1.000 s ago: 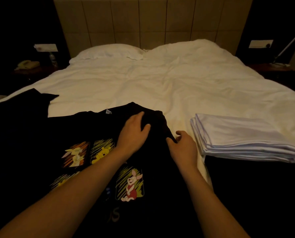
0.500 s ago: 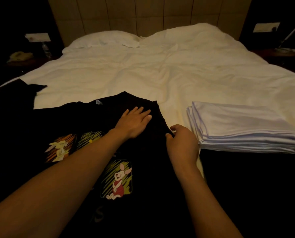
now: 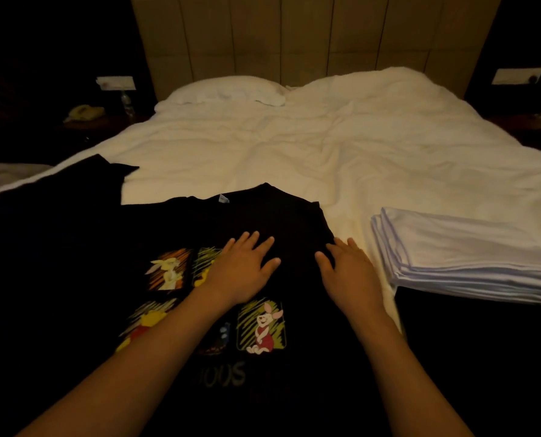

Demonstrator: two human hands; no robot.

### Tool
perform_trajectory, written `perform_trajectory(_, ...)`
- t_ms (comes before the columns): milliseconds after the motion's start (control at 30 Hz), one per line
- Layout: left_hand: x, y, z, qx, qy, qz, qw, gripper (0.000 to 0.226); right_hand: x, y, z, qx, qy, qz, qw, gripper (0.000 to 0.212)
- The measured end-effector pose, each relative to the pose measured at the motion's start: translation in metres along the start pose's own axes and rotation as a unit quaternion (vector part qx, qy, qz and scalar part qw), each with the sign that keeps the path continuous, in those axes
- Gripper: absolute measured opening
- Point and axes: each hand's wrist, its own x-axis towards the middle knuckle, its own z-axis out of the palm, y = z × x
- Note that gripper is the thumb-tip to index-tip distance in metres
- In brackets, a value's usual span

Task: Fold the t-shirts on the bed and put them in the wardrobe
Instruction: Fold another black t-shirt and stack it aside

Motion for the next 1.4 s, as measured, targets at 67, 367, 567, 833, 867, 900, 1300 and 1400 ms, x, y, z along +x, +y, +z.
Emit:
perform_trajectory(67,-0.021,-0.006,-0.014,-0.056,0.03,-0.024,0.998,0.06,-0.005,-0.015,-0.01,0.028,0.033,-0.028,0.999,0.051)
perform_trajectory(367,-0.146,-0.085,-0.068,-0.186,0.18,-0.163,0.952,0.051,-0.064,-0.143,-0.016,0.1,-0.028,-0.169,0.98,0.047)
perform_trajectory(567,-0.206,-0.159,-0.061,-0.219,0.22,-0.272,0.911,0.047,-0.082,-0.232,0.019,0.138,-0.108,-0.229,0.958,0.042)
perform_trajectory(833,-0.228,-0.238,-0.051,-0.193,0.238,-0.288,0.907,0.046,-0.054,-0.322,0.09,0.122,-0.174,-0.233,0.949,0.048)
perform_trajectory(867,-0.224,-0.246,-0.052,-0.208,0.247,-0.295,0.899,0.046,-0.048,-0.332,0.099,0.122,-0.171,-0.239,0.948,0.05)
perform_trajectory(900,-0.22,-0.252,-0.052,-0.226,0.253,-0.302,0.891,0.045,-0.043,-0.341,0.107,0.122,-0.169,-0.246,0.947,0.051)
perform_trajectory(1300,-0.2,-0.276,-0.059,-0.305,0.246,-0.344,0.853,0.045,0.001,-0.376,0.147,0.103,-0.149,-0.296,0.938,0.025)
perform_trajectory(1400,-0.196,-0.269,-0.066,-0.375,0.267,-0.328,0.825,0.05,0.008,-0.381,0.134,0.2,-0.148,-0.268,0.931,0.022)
